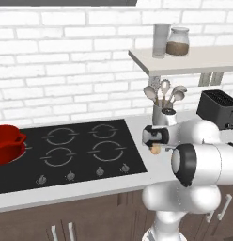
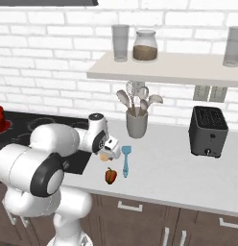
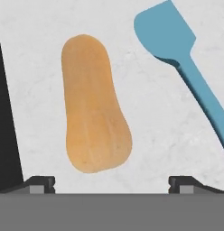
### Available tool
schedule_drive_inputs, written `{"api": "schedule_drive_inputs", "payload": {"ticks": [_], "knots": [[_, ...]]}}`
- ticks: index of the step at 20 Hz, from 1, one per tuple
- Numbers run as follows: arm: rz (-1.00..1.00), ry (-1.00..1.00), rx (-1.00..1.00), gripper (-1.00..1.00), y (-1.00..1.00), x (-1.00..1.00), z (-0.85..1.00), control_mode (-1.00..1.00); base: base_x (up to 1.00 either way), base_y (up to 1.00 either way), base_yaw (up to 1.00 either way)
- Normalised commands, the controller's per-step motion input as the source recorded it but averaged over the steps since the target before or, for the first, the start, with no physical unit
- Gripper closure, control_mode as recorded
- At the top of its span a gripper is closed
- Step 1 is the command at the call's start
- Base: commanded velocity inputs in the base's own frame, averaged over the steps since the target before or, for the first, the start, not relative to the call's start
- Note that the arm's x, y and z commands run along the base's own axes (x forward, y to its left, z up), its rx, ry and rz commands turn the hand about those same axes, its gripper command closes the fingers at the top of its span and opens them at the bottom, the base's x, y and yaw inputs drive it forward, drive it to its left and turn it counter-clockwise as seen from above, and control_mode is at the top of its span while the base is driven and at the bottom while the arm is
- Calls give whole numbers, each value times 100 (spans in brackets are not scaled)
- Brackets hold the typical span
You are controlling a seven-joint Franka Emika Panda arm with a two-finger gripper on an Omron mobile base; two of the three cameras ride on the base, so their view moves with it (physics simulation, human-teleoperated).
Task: Put the bell pepper and squash in the pot. Retrieve the spatula and lightly stir the vegetables in the pot.
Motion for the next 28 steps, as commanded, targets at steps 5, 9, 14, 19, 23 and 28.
{"api": "schedule_drive_inputs", "payload": {"ticks": [5, 9, 14, 19, 23, 28], "knots": [[-2, 0, 6, -100, 0, 25, -27, -100, 0, 0, 0], [-1, 0, 8, -100, -1, 33, -26, -100, 0, 0, 0], [0, 0, 4, -100, 0, 24, -20, -100, 0, 0, 0], [0, 0, 0, 100, 0, 1, -17, -100, 0, 0, 0], [1, 0, 0, 100, 8, -5, 2, -100, 0, 0, 0], [12, -2, 1, 100, 40, -69, 61, -100, 0, 0, 0]]}}
